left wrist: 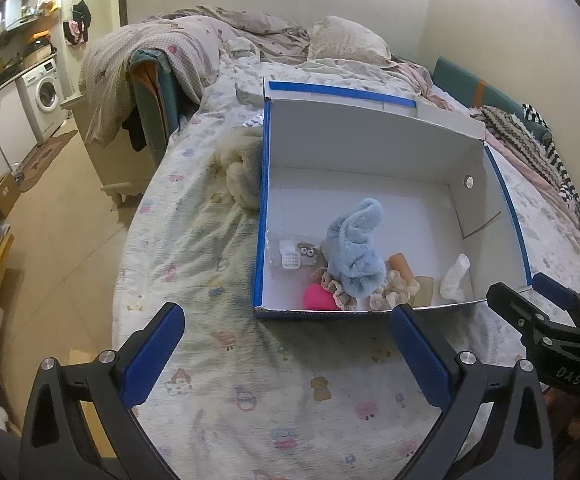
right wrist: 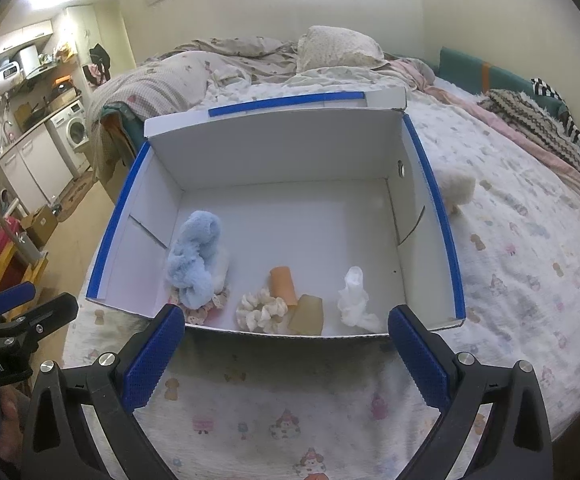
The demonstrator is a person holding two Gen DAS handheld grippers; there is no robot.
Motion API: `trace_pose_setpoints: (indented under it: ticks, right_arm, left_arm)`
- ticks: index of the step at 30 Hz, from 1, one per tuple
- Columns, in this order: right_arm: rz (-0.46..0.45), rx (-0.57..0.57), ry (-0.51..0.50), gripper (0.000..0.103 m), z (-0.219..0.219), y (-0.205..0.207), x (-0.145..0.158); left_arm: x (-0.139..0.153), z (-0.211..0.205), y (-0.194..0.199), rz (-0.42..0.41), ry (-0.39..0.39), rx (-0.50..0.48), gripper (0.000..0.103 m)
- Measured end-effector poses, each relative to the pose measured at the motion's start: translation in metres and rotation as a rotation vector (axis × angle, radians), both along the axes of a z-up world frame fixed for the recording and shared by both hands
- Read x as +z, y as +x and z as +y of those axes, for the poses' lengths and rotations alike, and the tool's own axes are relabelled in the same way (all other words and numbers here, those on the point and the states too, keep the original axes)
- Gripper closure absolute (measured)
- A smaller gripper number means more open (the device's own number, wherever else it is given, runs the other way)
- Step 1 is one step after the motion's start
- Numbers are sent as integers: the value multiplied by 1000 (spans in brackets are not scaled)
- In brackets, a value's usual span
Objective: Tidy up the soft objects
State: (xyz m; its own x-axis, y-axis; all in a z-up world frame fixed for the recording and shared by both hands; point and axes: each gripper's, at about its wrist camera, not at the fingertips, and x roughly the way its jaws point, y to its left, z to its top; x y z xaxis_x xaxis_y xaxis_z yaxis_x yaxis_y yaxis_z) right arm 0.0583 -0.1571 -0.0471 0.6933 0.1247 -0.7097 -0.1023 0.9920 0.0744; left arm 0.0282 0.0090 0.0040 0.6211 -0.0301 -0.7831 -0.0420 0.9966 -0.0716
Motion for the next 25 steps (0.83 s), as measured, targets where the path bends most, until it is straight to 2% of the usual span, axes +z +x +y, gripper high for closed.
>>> trace_pose_setpoints:
  ticks: [25]
  right_arm:
    - [-1, -3, -1, 0, -2, 2, -1]
  left_arm:
    - [3, -2, -3, -15, 4, -11, 1]
